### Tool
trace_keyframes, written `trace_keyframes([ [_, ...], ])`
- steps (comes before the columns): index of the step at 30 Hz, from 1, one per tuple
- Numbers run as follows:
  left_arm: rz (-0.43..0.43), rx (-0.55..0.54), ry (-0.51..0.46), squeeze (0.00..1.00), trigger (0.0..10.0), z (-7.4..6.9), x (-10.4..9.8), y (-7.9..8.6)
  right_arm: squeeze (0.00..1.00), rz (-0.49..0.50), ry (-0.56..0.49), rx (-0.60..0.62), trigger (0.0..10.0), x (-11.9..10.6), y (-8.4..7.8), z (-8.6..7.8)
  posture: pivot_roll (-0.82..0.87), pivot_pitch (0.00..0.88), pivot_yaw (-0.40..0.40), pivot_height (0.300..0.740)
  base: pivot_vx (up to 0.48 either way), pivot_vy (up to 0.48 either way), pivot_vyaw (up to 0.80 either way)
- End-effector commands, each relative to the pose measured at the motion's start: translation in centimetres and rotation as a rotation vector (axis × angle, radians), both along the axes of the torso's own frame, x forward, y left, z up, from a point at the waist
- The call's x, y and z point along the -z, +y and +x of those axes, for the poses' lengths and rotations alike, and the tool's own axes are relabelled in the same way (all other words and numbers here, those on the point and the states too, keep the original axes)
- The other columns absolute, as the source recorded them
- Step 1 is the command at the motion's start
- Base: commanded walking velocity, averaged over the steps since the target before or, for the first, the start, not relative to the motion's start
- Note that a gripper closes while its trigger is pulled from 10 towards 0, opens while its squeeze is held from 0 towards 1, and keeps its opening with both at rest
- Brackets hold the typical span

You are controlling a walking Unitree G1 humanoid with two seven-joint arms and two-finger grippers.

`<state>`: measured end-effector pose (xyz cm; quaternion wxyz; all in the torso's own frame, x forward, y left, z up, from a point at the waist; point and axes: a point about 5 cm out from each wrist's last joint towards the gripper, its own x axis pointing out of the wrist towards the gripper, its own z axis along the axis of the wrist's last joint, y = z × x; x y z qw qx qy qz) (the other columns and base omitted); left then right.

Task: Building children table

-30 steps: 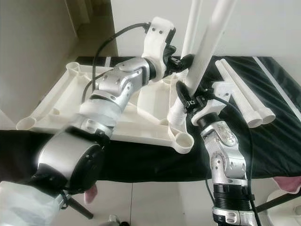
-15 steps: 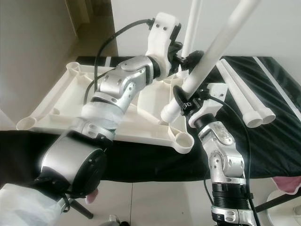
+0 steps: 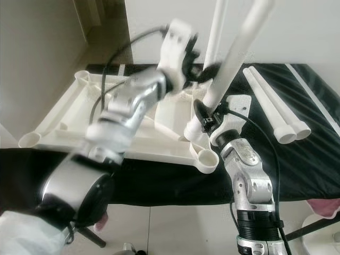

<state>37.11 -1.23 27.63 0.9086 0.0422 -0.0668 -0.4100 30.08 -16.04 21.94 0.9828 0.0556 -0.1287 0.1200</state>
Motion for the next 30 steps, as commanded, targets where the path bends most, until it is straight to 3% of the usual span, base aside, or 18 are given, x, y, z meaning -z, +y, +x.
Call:
trace_keyframes([
  [1,0.019,0.0,-0.051,0.0,10.0,-0.2,-0.4,0.0,0.0,-0.002,-0.005,0.024,10.0,-0.2,-0.2,-0.3,0.01,0.0,0.011,0.74,0.0,0.0,0.0],
  [7,0.078,-0.008,-0.095,0.0,10.0,-1.0,3.4,1.6,0.0,-0.009,0.017,0.081,10.0,-0.2,-0.3,-0.8,0.01,0.0,0.009,0.74,0.0,0.0,0.0],
  [14,0.104,0.02,-0.109,0.0,10.0,-2.0,5.7,2.7,0.0,-0.01,0.031,0.12,10.0,-0.2,-0.2,-1.2,0.01,0.0,0.012,0.74,0.0,0.0,0.0],
  [16,0.128,0.085,-0.109,0.0,10.0,-3.3,7.8,3.9,0.0,-0.028,0.035,0.136,10.0,0.0,0.0,-2.0,0.01,0.0,0.011,0.74,0.0,0.0,0.0],
  [19,0.131,0.112,-0.099,0.0,10.0,-3.8,8.6,4.3,0.0,-0.033,0.037,0.137,10.0,0.1,0.0,-2.3,0.01,0.0,0.011,0.74,0.0,0.0,0.0],
  [21,0.147,0.189,-0.082,0.0,10.0,-5.2,10.0,5.1,0.0,-0.039,0.046,0.138,10.0,0.4,0.1,-3.0,0.01,0.0,0.009,0.74,0.0,0.0,0.0],
  [26,0.223,0.271,-0.091,0.0,10.0,-6.9,12.0,5.6,0.0,-0.056,0.057,0.12,10.0,0.7,0.2,-3.7,0.0,0.0,0.007,0.74,0.0,0.0,0.0],
  [30,0.24,0.3,-0.074,0.0,10.0,-7.3,12.5,5.6,0.0,-0.057,0.064,0.113,10.0,0.9,0.2,-3.8,0.01,0.0,0.005,0.74,0.0,0.0,0.0],
])
